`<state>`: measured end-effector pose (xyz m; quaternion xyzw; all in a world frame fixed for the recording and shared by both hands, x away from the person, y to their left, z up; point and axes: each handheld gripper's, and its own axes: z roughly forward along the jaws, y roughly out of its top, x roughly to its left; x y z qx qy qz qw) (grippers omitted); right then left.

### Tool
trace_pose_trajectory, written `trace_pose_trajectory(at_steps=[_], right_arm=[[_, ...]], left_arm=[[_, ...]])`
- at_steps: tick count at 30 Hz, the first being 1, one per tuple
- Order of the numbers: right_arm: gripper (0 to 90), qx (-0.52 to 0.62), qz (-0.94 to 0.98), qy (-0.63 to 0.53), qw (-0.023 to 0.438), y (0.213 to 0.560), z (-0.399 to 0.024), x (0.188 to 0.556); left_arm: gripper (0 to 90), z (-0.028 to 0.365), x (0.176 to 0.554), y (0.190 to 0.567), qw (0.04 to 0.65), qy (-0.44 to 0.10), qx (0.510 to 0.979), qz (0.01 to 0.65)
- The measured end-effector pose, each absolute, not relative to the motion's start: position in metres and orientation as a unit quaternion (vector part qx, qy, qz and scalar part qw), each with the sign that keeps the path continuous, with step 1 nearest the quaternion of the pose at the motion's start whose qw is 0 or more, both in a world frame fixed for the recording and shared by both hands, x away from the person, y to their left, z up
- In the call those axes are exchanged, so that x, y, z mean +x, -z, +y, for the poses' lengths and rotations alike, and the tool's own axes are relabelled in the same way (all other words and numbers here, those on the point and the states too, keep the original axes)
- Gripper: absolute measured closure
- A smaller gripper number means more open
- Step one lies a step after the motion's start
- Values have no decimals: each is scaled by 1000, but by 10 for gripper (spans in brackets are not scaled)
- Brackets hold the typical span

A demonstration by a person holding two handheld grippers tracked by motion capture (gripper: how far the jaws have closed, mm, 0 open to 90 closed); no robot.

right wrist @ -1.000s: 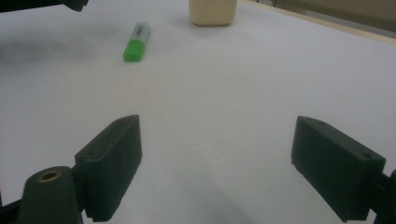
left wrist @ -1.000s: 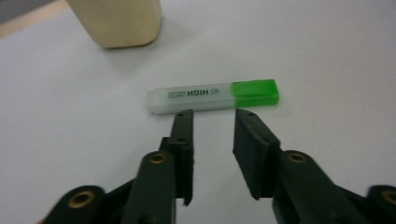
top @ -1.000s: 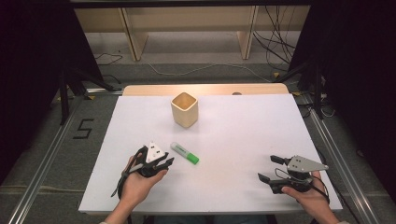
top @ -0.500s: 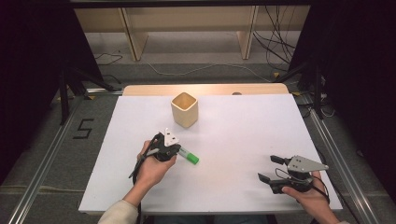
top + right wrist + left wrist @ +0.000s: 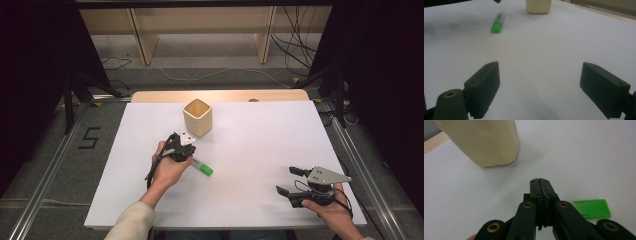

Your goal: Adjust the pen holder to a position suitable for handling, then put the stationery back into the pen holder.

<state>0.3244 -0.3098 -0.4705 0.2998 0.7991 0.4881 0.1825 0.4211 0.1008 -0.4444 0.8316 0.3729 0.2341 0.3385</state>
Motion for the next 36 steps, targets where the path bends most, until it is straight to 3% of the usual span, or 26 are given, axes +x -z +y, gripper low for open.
trace_pose_trajectory(at_steps=[10, 15, 23, 36], right_arm=[[172, 305, 795, -490, 183, 469, -309, 328], [172, 308, 795, -490, 183, 470, -310, 328], [172, 305, 792, -494, 188, 468, -313, 325], [172, 309, 792, -491, 192, 468, -313, 323]], left_arm=[[674, 112, 410, 437, 361, -248, 812, 385], [605, 110, 414, 440, 358, -248, 812, 389], [571, 105, 417, 441, 356, -244, 814, 389], [635, 104, 425, 447, 354, -230, 817, 393]])
